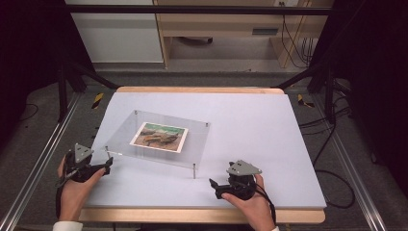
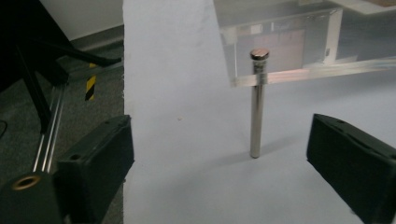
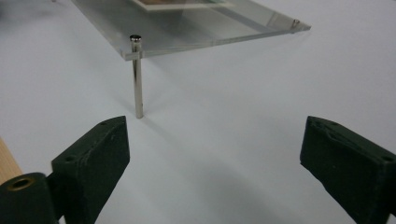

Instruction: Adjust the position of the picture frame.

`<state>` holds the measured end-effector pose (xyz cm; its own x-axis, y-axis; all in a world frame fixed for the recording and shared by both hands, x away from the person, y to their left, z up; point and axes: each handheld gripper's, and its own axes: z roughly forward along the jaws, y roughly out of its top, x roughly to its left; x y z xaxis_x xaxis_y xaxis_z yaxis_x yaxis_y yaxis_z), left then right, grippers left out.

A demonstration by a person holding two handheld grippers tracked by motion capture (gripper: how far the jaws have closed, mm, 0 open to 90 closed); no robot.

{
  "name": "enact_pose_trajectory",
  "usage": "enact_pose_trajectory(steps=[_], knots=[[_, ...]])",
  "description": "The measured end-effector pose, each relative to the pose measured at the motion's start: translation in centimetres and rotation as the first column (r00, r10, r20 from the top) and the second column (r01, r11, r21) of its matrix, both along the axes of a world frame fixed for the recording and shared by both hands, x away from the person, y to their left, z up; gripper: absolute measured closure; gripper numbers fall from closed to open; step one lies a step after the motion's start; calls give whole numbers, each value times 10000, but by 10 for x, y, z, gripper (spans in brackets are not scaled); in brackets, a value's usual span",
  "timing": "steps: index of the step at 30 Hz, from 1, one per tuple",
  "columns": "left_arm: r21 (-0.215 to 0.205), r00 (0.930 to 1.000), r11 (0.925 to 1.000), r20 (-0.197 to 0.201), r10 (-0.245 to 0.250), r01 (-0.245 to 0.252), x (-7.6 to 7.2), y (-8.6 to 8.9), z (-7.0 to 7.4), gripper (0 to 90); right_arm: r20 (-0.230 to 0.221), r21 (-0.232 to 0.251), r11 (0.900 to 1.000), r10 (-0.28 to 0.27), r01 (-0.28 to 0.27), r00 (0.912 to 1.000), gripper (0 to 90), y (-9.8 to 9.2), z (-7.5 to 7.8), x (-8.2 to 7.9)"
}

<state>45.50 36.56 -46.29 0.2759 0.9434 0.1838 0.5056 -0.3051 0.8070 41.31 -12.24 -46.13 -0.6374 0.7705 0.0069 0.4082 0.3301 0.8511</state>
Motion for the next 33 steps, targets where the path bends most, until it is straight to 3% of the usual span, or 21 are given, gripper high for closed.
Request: enact_pose_trajectory(steps=[3,5,6,9,10,11,12,15,23,28,33], knots=[[-132,9998,9998,68,-175,176,-3,-1,1,48,75,47,10000,-16,16,10000,80,-1,-1,1],[-464,9975,9965,-136,-700,693,-5,-2,3,46,-149,41,9999,168,-168,9997,65,2,-3,2],[-511,9972,9959,-38,-751,748,-5,-3,4,46,-202,-19,9997,225,-226,9995,65,3,-3,1],[-461,9966,9956,85,-816,819,-4,-4,4,47,-331,-94,9997,229,-232,9992,87,8,-4,0],[-220,9962,9961,160,-855,858,-4,-5,4,48,-204,-260,9994,244,-249,9995,106,12,-5,-2],[-220,9962,9961,160,-855,858,-4,-5,4,48,-154,-312,9992,263,-267,9995,108,15,-5,-3],[-480,9971,9959,71,-762,764,-4,-3,3,48,-76,-307,9990,313,-315,9995,113,17,-5,-4],[-503,9973,9964,313,-666,681,-4,0,3,47,112,-320,9987,406,-402,9991,126,22,-6,-7],[-929,9962,9946,785,-385,458,-5,7,2,41,333,387,9962,765,-778,9965,148,44,-9,-17],[-1427,9963,9870,551,-660,733,-4,4,-1,51,202,484,9955,810,-818,9965,189,57,-12,-19],[-1365,9948,9862,513,-877,940,0,4,-1,62,83,668,9938,886,-890,9960,243,62,-14,-15]])
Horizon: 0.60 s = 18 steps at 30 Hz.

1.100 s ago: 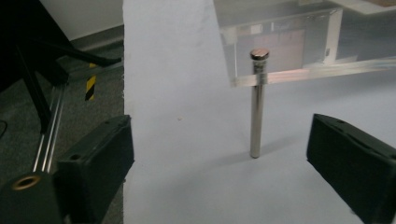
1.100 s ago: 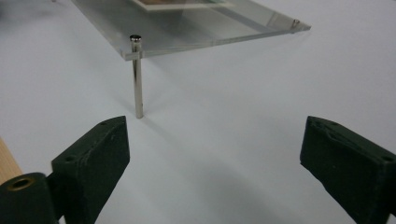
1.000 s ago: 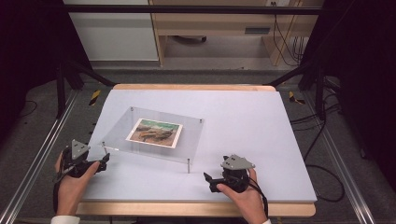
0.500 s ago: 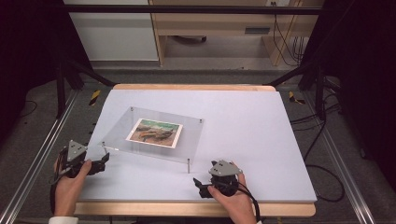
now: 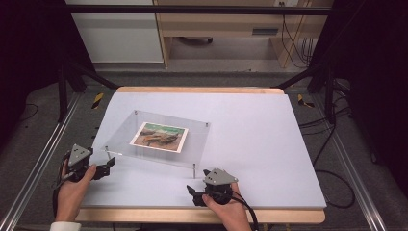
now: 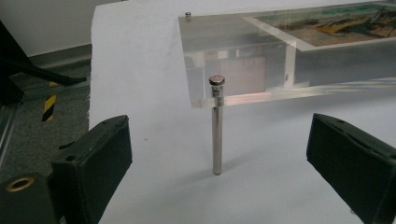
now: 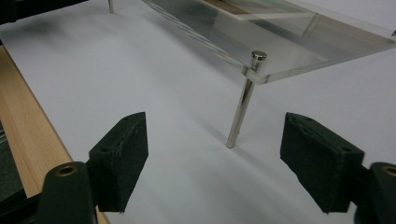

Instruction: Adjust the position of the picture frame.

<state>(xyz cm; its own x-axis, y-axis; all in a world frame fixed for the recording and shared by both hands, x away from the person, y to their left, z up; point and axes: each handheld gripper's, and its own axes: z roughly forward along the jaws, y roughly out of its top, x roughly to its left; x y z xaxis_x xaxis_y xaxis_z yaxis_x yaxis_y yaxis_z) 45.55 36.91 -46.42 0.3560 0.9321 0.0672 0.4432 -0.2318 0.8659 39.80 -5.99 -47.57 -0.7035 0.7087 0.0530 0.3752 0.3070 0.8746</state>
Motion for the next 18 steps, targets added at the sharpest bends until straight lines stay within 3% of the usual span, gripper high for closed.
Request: enact_pose_trajectory(steps=[3,6,9,11,18], knots=[[-109,9998,9999,-209,27,-29,1,3,-1,65,-194,7,9997,-259,259,9995,263,2,1,6],[-210,9998,9997,-147,106,-109,1,5,0,67,-338,-44,9981,-609,608,9976,312,5,2,14],[-288,9998,9993,-13,218,-218,1,7,1,67,-446,88,9983,-574,579,9974,318,6,1,17],[-355,9997,9991,9,250,-250,0,7,1,67,-650,191,9985,-505,519,9966,409,9,-1,23],[-410,9999,9990,2,172,-172,-1,7,3,69,-573,435,9971,-602,627,9965,597,13,-2,29]])
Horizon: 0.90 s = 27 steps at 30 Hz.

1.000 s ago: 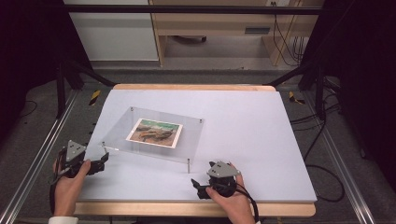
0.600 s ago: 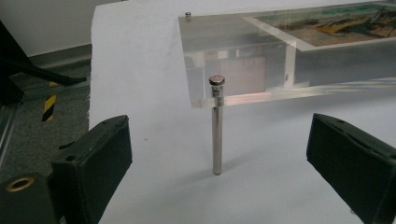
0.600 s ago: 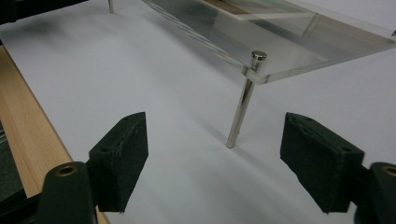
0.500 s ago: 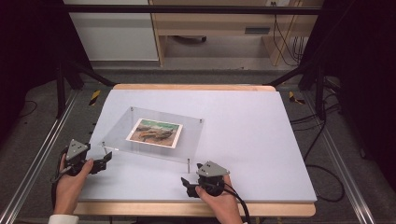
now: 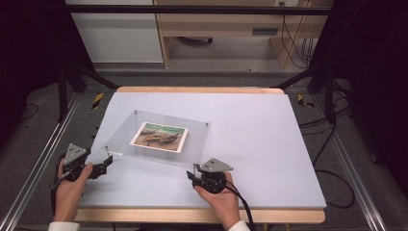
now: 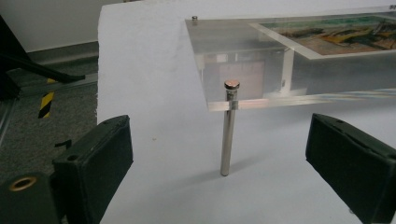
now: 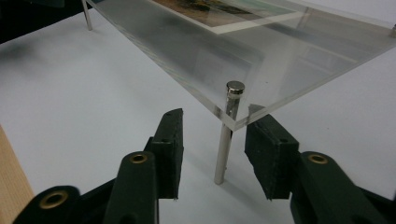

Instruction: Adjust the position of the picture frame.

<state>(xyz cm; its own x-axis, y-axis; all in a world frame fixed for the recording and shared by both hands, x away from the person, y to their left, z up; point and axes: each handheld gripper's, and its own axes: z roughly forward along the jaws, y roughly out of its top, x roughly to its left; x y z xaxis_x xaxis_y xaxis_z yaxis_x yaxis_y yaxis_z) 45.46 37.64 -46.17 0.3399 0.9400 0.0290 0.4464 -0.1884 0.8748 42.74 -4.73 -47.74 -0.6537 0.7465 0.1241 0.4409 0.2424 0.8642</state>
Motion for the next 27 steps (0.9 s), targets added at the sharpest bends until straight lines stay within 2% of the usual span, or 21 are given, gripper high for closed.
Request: enact_pose_trajectory(steps=[3,5,6,12,13,18,19,24,27], knots=[[30,10000,10000,6,6,-6,0,1,0,74,-72,17,10000,6,-5,10000,650,2,-1,4],[-12,9999,9999,-5,-130,130,0,0,0,131,-282,90,9999,-47,49,9996,685,3,-2,6],[-12,9999,9999,-5,-130,130,0,0,0,131,-332,148,9999,-34,39,9994,698,4,-3,6],[34,9999,9999,42,-117,117,0,1,1,128,-155,61,9998,-180,181,9997,804,6,-4,10],[50,9999,9999,50,-116,116,0,1,1,128,-225,201,9995,-241,245,9995,841,5,-4,11],[324,9999,9994,103,-100,97,-1,2,1,131,-255,623,9978,-194,210,9995,848,3,-1,11],[185,10000,9998,83,-37,36,-1,3,2,134,-340,842,9963,-144,172,9993,848,2,2,13],[-4,10000,10000,77,-6,6,-1,5,2,135,-422,1053,9944,-57,102,9991,848,0,9,16],[-23,9997,10000,-245,92,-92,-1,5,0,144,-634,1335,9910,-40,125,9980,848,-3,15,20]])
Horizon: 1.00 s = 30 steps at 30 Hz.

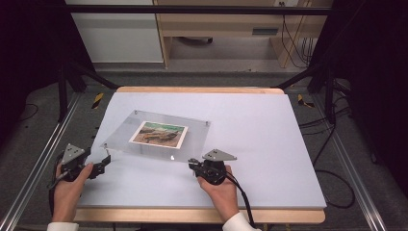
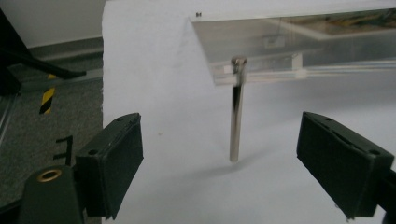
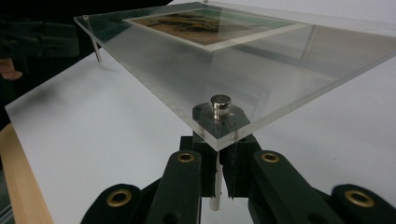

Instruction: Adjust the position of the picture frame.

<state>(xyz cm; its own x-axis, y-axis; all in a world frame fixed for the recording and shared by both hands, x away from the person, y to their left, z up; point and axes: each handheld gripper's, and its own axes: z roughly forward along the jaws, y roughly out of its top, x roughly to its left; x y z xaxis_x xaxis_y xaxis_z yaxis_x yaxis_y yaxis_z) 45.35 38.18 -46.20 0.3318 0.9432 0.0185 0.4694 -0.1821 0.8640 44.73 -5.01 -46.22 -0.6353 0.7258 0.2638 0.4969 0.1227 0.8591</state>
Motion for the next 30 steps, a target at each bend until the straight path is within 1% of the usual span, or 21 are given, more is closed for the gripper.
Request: enact_pose_trajectory(steps=[1,2,4,6,7,9,11,12,13,14,15,16,19,22,23,24,25,26,28,29,30], knots=[[0,10000,10000,0,0,0,0,0,0,144,0,0,10000,0,0,10000,848,0,0,0],[-100,10000,9999,-36,-25,25,0,0,-1,144,-150,121,9999,-39,40,9999,849,-1,1,1],[-234,10000,9997,16,-68,68,0,-1,0,144,-488,593,9982,-40,69,9988,847,-4,2,3],[-478,10000,9988,60,-64,67,2,-2,0,148,-577,688,9976,-12,51,9983,846,-5,3,4],[-478,10000,9988,60,-64,67,2,-2,0,161,-584,725,9974,35,7,9983,846,-6,3,5],[-606,9997,9980,151,-187,196,8,-5,-1,216,-683,866,9962,54,5,9976,845,-6,5,6],[-749,9994,9969,236,-236,253,12,-6,-1,294,-706,768,9970,53,2,9975,847,-6,7,7],[-749,9994,9969,236,-236,253,12,-6,-1,335,-697,731,9973,83,-32,9975,848,-6,9,8],[-897,9990,9956,371,-251,283,14,-7,-1,335,-697,731,9973,83,-32,9975,848,-6,9,8],[-1086,9984,9935,503,-276,330,17,-7,-1,396,-744,714,9974,97,-44,9972,847,-6,10,8],[-1376,9971,9896,679,-331,422,21,-8,-1,473,-742,610,9981,114,-68,9972,848,-6,11,9],[-1572,9967,9864,720,-378,488,24,-8,-1,515,-764,569,9984,104,-61,9970,848,-6,11,9],[-1971,9956,9787,848,-410,571,27,-11,-2,637,-743,382,9993,38,-9,9972,847,-7,9,9],[-1993,9947,9780,934,-435,615,28,-11,-2,731,-749,345,9994,12,14,9972,846,-8,8,9],[-2026,9943,9771,961,-462,650,29,-12,-2,731,-740,376,9993,16,12,9973,846,-8,7,10],[-2104,9950,9761,937,-349,541,29,-13,-1,778,-734,403,9992,8,22,9973,846,-8,8,10],[-2104,9950,9761,937,-349,541,29,-13,-1,802,-734,403,9992,8,22,9973,846,-8,8,10],[-2344,9961,9714,862,-183,382,29,-13,1,820,-715,408,9992,-14,43,9974,846,-8,8,9],[-2364,9965,9710,822,-167,358,29,-13,1,820,-689,400,9992,-24,52,9976,845,-8,7,9],[-2229,9966,9743,814,-140,319,28,-13,2,820,-619,367,9993,-52,75,9981,842,-8,7,8],[-2229,9967,9744,803,-126,303,28,-14,2,821,-381,161,9998,-108,114,9992,800,-7,6,5]])
